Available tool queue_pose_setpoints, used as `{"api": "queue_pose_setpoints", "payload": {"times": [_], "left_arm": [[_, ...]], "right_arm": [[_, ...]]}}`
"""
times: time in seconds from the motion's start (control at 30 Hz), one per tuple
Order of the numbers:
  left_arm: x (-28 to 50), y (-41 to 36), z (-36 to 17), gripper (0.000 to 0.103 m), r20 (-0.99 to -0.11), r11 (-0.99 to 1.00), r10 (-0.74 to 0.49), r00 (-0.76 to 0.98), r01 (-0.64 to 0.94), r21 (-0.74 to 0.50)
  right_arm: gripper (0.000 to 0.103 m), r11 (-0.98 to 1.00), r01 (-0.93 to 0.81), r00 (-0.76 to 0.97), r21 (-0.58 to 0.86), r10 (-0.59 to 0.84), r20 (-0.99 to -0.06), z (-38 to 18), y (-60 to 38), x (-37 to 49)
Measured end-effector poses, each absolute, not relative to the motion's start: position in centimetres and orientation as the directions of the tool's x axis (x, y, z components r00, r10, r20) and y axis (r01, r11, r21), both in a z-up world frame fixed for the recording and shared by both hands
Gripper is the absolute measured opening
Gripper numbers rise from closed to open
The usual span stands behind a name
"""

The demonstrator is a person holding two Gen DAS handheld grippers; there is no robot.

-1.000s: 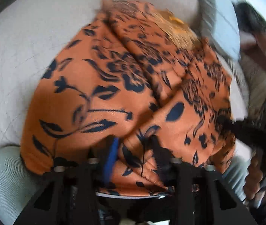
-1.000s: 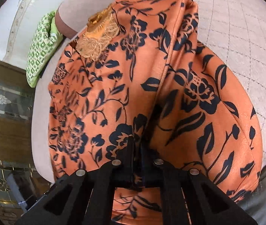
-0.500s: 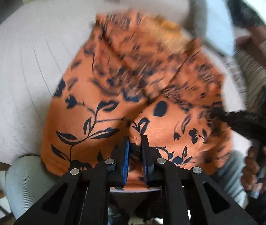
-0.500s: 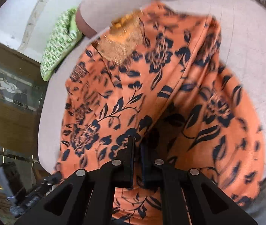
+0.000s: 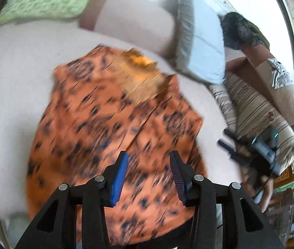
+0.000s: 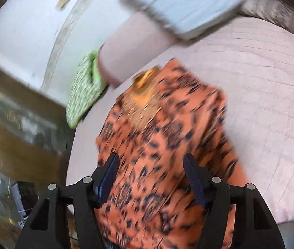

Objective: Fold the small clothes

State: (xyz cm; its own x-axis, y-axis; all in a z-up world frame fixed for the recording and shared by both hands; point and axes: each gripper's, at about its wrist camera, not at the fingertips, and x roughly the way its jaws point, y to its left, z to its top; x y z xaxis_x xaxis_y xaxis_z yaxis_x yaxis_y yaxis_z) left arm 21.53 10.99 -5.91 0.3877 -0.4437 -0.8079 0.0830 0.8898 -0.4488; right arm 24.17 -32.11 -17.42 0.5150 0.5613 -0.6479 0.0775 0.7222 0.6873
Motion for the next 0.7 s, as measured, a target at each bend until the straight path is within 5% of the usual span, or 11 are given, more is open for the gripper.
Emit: {"api": "queue_pose_setpoints", "payload": {"times": [0.13,0.5,0.57,0.6,0.7], "left_arm": [[29.3,5.8,-6.7,0.044,-0.823,0.889,-0.458,0.336,0.172,-0.424],[49.4,-4.7,-16.7,0.044,-0.882,0.902,-0.433,0.187,0.095,-0.422],[52.1,-6.5,-19.3,0.044,-0.905,0.918,-0.397,0.156,0.063,-0.392],[53.2,-7.5,-20.6,0.044,-0.914,0.925,-0.381,0.139,0.062,-0.376],[55.3,-10.5,-23.6,0.044,-0.938,0.941,-0.335,0.091,0.092,-0.327]], "right_arm": [[0.063,0.650,0.174,0.539,0.740,0.566,-0.624,-19.6,-35.6,26.6],[0.046,0.477,0.318,0.541,0.819,0.618,-0.570,-27.3,-38.5,32.9],[0.030,0.448,0.333,0.544,0.829,0.627,-0.557,-28.5,-38.6,33.3],[0.010,0.438,0.336,0.544,0.834,0.633,-0.551,-29.1,-38.7,33.2],[0.007,0.437,0.298,0.566,0.848,0.634,-0.526,-29.5,-39.3,32.7]]}}
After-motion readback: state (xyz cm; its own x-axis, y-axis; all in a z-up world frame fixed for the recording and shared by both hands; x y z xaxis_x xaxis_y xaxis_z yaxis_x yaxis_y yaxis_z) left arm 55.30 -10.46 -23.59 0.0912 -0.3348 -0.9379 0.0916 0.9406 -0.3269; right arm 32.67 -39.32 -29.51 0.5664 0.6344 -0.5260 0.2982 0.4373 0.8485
